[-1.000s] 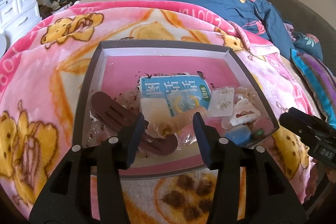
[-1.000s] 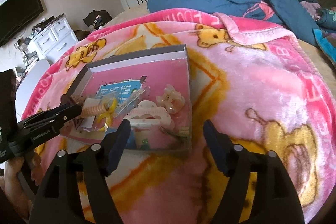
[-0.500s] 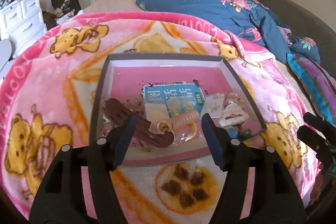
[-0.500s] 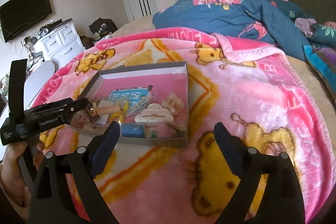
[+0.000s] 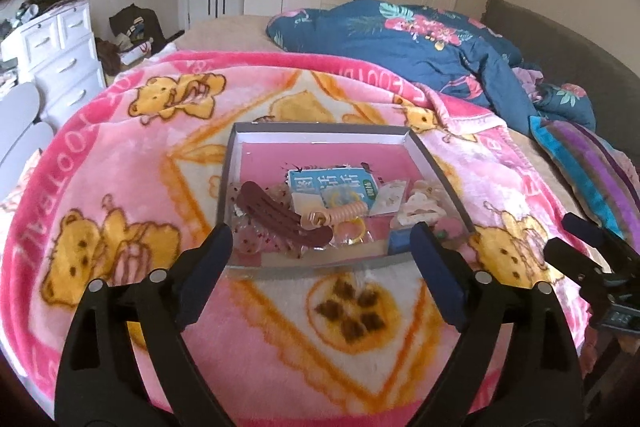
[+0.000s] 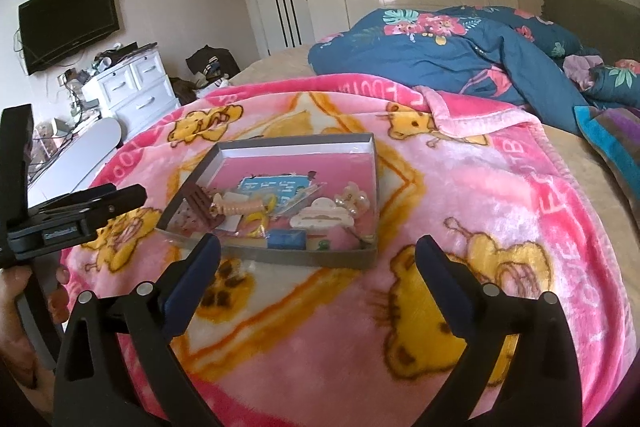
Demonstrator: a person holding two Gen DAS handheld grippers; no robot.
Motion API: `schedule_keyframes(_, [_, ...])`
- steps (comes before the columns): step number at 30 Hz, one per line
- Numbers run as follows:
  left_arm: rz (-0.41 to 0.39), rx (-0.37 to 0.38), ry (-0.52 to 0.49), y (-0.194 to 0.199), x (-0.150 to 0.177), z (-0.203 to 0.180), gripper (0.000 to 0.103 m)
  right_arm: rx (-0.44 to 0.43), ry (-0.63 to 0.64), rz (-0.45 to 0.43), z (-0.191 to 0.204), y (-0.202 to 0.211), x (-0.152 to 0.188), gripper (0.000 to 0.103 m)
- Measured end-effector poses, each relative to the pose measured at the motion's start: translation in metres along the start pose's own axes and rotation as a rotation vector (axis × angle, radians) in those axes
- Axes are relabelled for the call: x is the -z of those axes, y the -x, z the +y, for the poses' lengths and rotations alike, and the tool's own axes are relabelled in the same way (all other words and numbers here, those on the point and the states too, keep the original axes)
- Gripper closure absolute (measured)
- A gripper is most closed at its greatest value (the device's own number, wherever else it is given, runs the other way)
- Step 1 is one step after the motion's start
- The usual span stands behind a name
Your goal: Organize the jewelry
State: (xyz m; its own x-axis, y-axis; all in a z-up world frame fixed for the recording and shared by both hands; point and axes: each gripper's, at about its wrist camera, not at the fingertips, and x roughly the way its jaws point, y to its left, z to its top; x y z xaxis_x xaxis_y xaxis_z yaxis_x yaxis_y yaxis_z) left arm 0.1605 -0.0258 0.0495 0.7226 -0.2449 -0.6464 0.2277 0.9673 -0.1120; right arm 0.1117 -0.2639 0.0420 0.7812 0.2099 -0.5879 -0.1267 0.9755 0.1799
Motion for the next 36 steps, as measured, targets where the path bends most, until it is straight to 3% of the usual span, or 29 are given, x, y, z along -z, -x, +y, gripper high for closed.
schedule_keyframes(6, [-0.029, -0.001, -0.003, 0.025, 0.012, 0.000, 0.009, -0.008, 0.013, 0.001, 0.009, 0.010, 0.010, 0.006])
schedule_keyframes(21, [-0.026, -0.009, 0.029, 0.042, 0.043, 0.013, 0.009, -0.010, 0.029, 0.002, 0.023, 0.021, 0.031, 0.005])
schedule_keyframes(36, [0.000, -0.012, 0.021, 0.035, 0.077, 0.014, 0.009, 0.019, 0.024, -0.006, 0.022, 0.021, 0.056, 0.005])
